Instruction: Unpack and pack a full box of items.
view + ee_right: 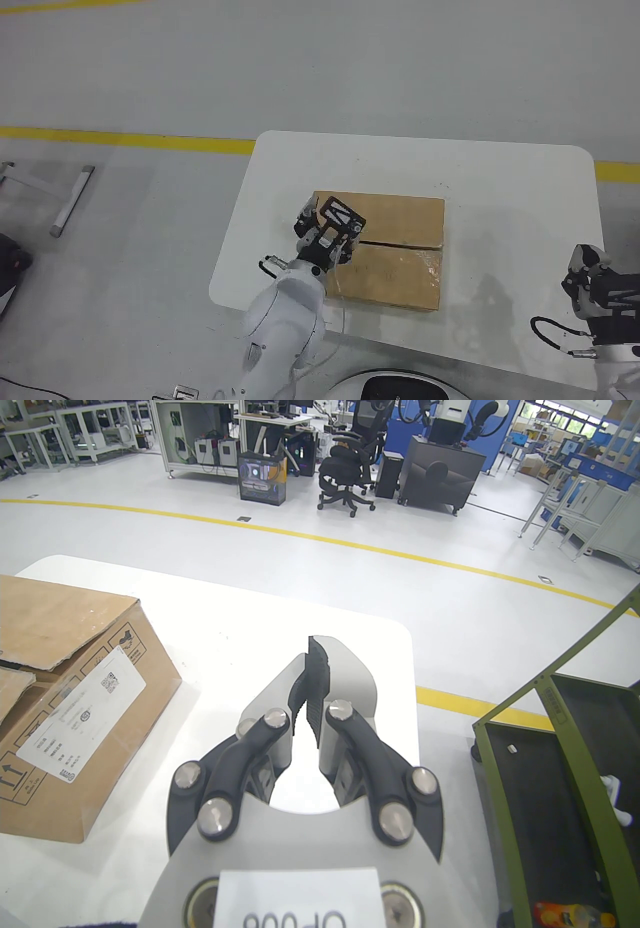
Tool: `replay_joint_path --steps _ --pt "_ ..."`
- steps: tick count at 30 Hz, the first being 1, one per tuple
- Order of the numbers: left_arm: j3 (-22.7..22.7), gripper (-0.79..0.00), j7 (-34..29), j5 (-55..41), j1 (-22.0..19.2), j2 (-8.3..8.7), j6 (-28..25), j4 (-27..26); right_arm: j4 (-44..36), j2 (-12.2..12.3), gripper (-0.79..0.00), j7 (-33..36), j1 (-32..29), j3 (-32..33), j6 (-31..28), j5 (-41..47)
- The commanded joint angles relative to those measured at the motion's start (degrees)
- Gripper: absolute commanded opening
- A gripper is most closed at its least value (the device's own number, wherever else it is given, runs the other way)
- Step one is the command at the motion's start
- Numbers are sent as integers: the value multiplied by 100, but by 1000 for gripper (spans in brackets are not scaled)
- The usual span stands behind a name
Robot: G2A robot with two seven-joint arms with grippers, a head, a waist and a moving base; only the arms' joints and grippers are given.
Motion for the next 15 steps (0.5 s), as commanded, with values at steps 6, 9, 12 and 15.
replay_joint_path --steps 6,9,12,15 --pt "594 0 -91 607 -258 -26 -475 563 0 0 -785 0 0 0 0 0" --pt "712 0 -112 917 -370 -32 -535 789 0 0 -785 0 0 0 0 0" --pt "801 0 -63 1061 -431 -43 -554 977 0 0 -785 0 0 0 0 0" --pt "889 0 -65 1303 -528 -51 -611 1200 0 0 -785 0 0 0 0 0"
